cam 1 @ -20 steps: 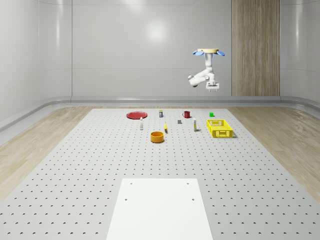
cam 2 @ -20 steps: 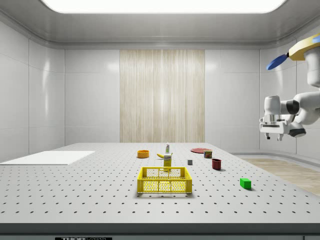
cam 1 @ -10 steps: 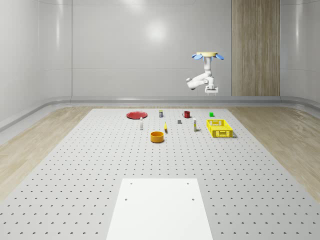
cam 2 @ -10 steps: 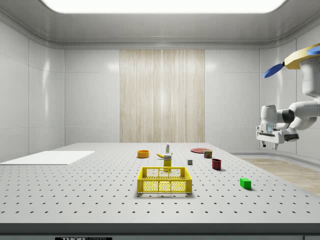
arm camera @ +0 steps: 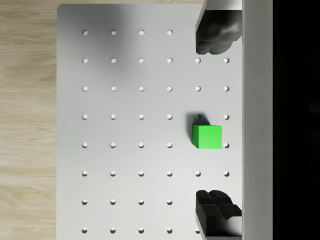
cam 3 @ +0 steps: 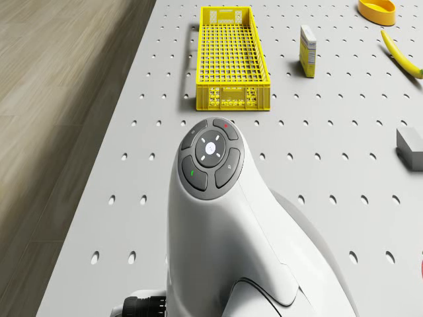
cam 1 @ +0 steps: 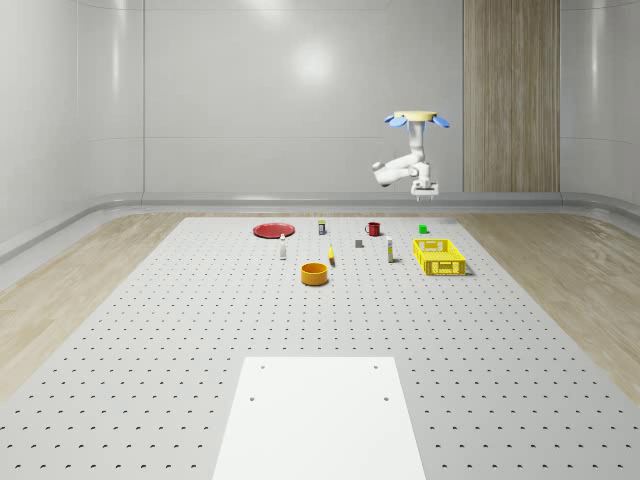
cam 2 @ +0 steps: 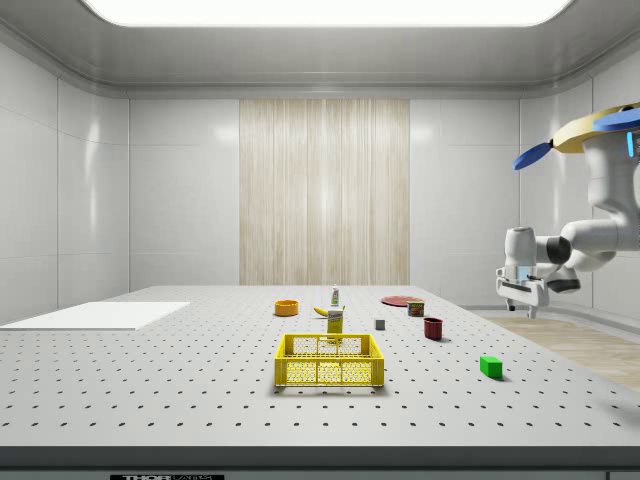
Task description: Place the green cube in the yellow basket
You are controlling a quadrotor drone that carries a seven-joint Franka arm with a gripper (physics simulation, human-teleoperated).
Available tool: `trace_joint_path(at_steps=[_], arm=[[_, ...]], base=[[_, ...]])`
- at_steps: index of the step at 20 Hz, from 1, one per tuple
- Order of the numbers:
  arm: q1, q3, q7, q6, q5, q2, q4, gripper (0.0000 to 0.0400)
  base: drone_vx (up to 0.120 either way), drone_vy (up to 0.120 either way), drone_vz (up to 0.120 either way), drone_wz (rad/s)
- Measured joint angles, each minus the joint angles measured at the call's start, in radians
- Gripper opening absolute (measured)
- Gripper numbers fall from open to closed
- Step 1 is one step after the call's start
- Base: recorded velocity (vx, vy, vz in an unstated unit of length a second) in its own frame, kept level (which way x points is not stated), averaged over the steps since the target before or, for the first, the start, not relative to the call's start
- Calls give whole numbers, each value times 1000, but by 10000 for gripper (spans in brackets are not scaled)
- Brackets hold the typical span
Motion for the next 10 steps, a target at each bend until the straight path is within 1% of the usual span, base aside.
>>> trace_joint_path(at_steps=[1,4,5,6,10], arm=[[-2,2,2,4,3,-5,0,400],[-7,6,6,18,10,-19,1,400],[-8,7,8,22,13,-24,2,400],[-10,9,9,26,15,-29,2,400],[-16,14,15,43,25,-47,3,400]], base=[[120,-40,-120,0],[120,-120,-120,0],[120,0,-80,0],[0,0,0,0],[0,0,-120,0]])
